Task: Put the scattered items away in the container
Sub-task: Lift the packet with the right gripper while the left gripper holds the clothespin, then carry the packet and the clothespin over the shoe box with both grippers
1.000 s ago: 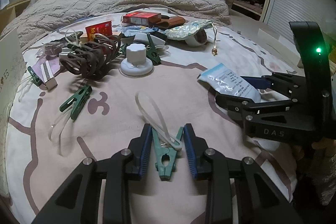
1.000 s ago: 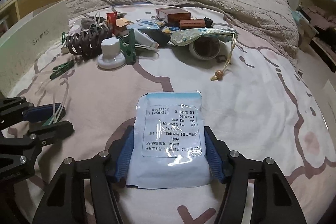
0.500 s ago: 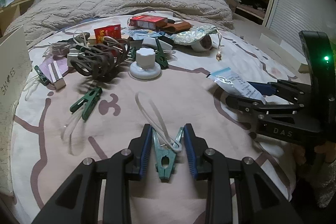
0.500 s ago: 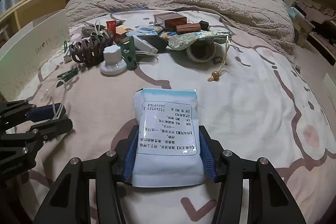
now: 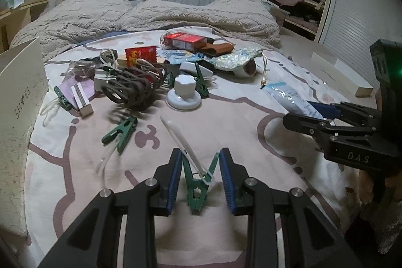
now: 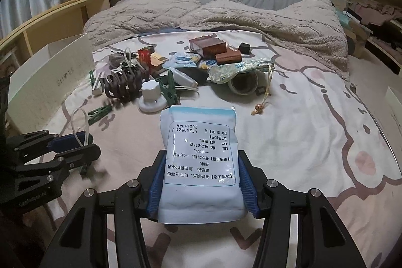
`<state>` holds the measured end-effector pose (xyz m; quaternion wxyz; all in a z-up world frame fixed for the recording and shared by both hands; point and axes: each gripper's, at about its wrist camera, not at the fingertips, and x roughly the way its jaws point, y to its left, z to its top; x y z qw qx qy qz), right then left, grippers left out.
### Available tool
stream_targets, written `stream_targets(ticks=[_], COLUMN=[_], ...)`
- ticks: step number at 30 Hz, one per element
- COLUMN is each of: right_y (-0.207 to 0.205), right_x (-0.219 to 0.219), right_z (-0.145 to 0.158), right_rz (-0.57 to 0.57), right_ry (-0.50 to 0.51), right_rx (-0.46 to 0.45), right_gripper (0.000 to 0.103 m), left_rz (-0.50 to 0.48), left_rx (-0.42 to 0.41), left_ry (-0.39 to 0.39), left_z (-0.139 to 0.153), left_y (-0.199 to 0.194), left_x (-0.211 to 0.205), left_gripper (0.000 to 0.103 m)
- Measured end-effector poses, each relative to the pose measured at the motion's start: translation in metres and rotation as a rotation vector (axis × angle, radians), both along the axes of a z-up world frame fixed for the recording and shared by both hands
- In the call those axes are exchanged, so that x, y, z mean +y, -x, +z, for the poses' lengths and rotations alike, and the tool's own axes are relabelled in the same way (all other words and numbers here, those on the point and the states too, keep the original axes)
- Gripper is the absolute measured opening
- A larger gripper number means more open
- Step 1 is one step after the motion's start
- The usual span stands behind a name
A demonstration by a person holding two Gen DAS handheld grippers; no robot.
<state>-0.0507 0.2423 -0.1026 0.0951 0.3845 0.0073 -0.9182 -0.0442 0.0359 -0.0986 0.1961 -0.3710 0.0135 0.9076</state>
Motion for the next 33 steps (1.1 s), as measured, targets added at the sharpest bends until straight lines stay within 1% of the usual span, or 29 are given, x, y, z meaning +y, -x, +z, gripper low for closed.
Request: stream_targets(ticks=[12, 16, 23, 33], right_y=[-0.006, -0.007, -0.001, 0.015], right_x=[-0.001, -0.003, -0.009, -0.032], right_z=[0.006, 0.013, 0.036, 0.079], right_rz=[-0.012, -0.006, 0.009, 0.060], right_ry=[0.012, 0.009, 0.016, 0.036], right_rx=[0.017, 0.029, 0.081, 0.169], right_gripper=[0.054, 0.054, 0.054, 0.054], left_rz=[0.014, 0.024, 0.061, 0.120], left_rx=[0.042, 0.067, 0.136, 0.257], left_ry=[-0.022, -0.028, -0.037, -0.056], left_z=[0.015, 0.026, 0.055, 0.108], left_y=[-0.003, -0.003, 0.000, 0.003], left_x=[-0.010, -0.014, -0.025, -0.050], left_gripper=[0.030, 0.030, 0.030, 0.030])
